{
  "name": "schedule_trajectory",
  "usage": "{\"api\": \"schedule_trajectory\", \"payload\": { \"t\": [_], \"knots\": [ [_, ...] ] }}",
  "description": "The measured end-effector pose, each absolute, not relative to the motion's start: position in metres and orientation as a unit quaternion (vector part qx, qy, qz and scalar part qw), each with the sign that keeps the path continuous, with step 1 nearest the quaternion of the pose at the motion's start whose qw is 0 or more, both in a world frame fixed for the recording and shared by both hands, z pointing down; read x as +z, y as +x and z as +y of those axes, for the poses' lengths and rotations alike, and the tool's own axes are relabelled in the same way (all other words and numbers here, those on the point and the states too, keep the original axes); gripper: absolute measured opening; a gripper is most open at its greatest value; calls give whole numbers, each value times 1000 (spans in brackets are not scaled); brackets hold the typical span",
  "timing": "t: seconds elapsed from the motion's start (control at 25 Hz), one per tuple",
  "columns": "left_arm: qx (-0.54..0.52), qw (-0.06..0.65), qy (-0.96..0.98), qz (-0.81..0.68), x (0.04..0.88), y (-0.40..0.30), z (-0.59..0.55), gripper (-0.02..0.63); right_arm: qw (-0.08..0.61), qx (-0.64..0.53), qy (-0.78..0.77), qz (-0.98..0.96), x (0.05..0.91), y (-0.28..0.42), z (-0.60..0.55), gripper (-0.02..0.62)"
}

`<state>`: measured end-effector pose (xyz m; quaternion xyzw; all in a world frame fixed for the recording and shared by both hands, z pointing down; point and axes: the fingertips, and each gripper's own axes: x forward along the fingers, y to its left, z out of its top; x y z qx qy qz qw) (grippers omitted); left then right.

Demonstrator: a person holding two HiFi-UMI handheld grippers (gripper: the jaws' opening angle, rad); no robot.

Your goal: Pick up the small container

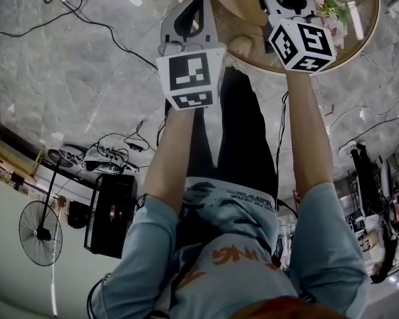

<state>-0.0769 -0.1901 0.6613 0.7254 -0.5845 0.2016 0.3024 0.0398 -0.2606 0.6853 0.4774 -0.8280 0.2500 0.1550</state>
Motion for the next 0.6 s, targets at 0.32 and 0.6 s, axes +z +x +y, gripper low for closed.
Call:
{"api": "schedule_trajectory", "payload": {
  "t": [0.32, 0.6],
  "knots": [
    [208, 310, 734, -567, 670, -69, -198, 23, 168, 198, 472, -842, 691, 29, -292, 194],
    [207, 317, 731, -567, 675, -72, -205, 23, 154, 178, 495, -836, 693, 32, -305, 161]
  ]
}}
